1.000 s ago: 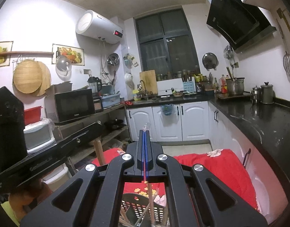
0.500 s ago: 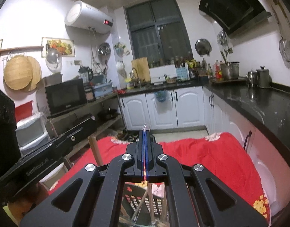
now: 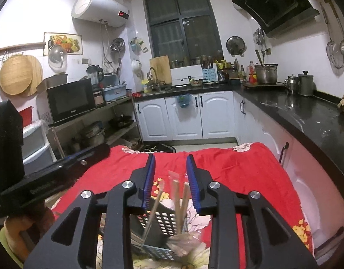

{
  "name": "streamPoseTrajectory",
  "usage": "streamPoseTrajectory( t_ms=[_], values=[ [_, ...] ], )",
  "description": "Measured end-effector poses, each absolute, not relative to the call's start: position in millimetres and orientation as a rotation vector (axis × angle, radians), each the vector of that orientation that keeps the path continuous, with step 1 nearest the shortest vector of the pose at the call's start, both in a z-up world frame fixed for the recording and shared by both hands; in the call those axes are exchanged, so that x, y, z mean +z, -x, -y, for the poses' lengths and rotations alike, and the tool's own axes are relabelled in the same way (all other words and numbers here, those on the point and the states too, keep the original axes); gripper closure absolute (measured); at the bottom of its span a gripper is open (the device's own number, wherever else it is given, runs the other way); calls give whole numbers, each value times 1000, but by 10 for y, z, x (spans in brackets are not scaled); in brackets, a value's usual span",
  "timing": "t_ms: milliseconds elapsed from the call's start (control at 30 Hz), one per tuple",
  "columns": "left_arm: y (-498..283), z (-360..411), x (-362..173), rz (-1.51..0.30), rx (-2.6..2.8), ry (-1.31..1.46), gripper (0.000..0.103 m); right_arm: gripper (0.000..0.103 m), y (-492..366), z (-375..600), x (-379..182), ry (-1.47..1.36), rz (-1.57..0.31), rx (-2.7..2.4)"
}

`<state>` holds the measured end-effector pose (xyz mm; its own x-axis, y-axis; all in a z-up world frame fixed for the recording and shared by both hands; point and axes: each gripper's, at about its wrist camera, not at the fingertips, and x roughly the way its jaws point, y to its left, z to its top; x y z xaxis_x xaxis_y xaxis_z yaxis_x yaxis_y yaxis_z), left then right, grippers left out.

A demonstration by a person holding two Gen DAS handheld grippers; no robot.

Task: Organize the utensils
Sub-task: 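Open the right gripper to release the chopstick and withdraw from the caddy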

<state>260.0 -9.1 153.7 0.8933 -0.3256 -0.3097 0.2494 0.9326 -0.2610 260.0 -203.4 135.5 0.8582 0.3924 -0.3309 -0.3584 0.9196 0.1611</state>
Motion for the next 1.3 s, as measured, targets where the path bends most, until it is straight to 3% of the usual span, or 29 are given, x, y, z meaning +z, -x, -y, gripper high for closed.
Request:
streamPoseTrajectory(
  t_ms=[267, 400, 567, 1300],
  values=[
    [-2368, 33, 1664, -323, -336, 254, 17, 59, -2393, 2194, 1422, -88, -363, 377],
    [-2224, 3, 1694, -313, -356, 271, 11, 54, -2247, 2230, 1432, -78, -355, 389],
    [-2084, 2, 1661, -318, -369, 277, 11, 49, -2094, 2272, 1386, -73, -355, 406],
    [-1798, 76, 1124, -446, -410, 203, 11, 48, -1775, 2379, 928, -17, -461, 407]
  ],
)
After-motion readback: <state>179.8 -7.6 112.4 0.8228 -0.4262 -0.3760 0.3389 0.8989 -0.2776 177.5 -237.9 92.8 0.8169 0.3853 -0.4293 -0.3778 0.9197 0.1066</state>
